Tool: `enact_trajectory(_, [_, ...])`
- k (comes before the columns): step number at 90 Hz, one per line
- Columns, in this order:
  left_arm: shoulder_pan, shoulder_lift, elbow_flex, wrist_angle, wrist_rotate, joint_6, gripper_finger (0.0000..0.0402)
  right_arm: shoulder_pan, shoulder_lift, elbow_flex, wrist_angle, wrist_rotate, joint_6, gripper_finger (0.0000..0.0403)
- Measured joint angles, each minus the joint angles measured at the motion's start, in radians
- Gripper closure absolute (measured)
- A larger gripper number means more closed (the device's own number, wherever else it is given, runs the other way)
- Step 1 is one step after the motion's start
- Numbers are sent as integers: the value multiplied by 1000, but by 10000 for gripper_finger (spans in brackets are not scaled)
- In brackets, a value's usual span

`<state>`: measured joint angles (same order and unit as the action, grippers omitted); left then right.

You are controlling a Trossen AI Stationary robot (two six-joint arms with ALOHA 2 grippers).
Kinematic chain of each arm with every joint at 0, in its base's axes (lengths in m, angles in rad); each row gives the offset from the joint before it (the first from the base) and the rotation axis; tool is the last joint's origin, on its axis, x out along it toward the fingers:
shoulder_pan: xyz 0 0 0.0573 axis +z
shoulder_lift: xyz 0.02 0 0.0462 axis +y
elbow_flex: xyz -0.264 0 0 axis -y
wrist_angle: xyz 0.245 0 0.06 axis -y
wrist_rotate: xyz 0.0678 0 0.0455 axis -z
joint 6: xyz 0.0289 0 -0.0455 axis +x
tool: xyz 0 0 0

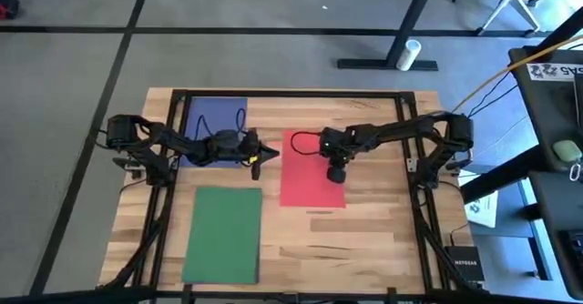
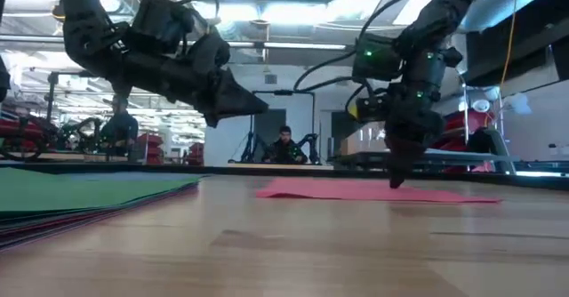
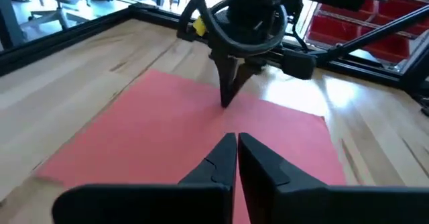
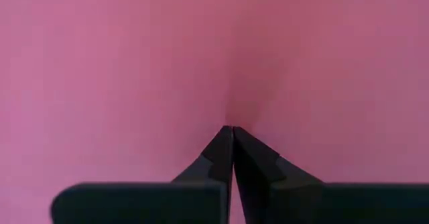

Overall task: Organize paper
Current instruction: Move the red paper to the top right of the table

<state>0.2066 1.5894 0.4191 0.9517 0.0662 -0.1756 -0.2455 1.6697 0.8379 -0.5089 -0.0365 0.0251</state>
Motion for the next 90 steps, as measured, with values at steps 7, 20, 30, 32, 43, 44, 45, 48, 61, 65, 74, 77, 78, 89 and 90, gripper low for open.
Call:
enact_trajectory(7, [0, 0, 0, 0, -1, 0, 402, -5, -13, -1, -49, 27, 9, 403])
enact_trajectory(20, [0, 0, 0, 1, 0, -3, 402, -20, -24, -2, -131, 67, 52, 403])
enact_trajectory(30, [0, 0, 0, 1, 0, -5, 402, -39, -25, -1, -183, 97, 81, 403])
enact_trajectory(32, [0, 0, 0, 1, -1, -5, 402, -43, -25, -1, -193, 104, 83, 403])
enact_trajectory(43, [0, 0, 0, 1, 0, -4, 402, -68, -24, -2, -236, 165, 101, 403])
enact_trajectory(44, [0, 0, 0, 1, 0, -4, 402, -71, -24, -2, -239, 172, 102, 403])
enact_trajectory(45, [0, 0, 0, 1, 0, -4, 402, -74, -23, -2, -244, 178, 102, 403])
enact_trajectory(48, [0, 0, 0, 1, 0, -4, 402, -84, -23, -3, -257, 197, 102, 403])
enact_trajectory(61, [0, 0, 0, 1, -1, -4, 402, -126, -21, -6, -290, 268, 103, 403])
enact_trajectory(65, [0, 0, 0, 1, 0, -2, 402, -140, -21, -6, -293, 281, 104, 403])
enact_trajectory(74, [0, 0, 0, 1, -1, -1, 402, -172, -20, -6, -297, 308, 103, 403])
enact_trajectory(77, [0, 0, 0, 1, -1, -1, 402, -183, -20, -6, -300, 314, 103, 403])
enact_trajectory(78, [0, 0, 0, 1, -1, -1, 402, -187, -20, -6, -301, 316, 103, 403])
enact_trajectory(89, [0, 0, 0, 1, -1, 0, 402, -223, -20, -6, -315, 338, 102, 403])
enact_trajectory(90, [0, 0, 0, 1, -1, 0, 402, -226, -20, -6, -316, 340, 102, 403])
